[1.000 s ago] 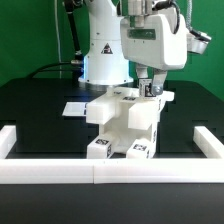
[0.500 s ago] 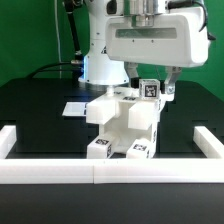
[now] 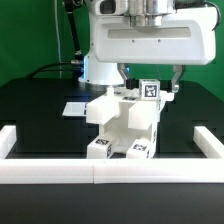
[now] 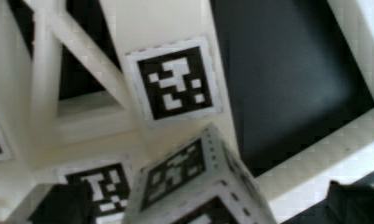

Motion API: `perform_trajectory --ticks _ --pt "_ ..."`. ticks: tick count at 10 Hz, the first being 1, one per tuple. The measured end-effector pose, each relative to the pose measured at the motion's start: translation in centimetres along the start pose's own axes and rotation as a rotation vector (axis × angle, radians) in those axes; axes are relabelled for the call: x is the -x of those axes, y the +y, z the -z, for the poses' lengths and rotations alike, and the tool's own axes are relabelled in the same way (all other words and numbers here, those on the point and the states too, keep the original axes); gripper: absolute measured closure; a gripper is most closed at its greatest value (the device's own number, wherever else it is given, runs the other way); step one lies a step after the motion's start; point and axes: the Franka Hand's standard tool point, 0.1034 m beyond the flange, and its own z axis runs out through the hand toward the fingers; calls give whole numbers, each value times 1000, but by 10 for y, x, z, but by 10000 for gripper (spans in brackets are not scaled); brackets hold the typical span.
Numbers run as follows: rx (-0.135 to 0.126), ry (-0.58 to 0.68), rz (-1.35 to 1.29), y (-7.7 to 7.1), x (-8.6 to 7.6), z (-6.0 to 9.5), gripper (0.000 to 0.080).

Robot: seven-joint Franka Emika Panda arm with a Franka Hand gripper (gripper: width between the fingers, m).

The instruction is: Assemble chair

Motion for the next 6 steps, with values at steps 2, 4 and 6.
perform_trajectory --ticks 2,4,6 --pt "6 2 137 1 -1 0 151" --pt "8 2 231 3 -2 0 153" --pt "8 2 229 3 -2 0 322"
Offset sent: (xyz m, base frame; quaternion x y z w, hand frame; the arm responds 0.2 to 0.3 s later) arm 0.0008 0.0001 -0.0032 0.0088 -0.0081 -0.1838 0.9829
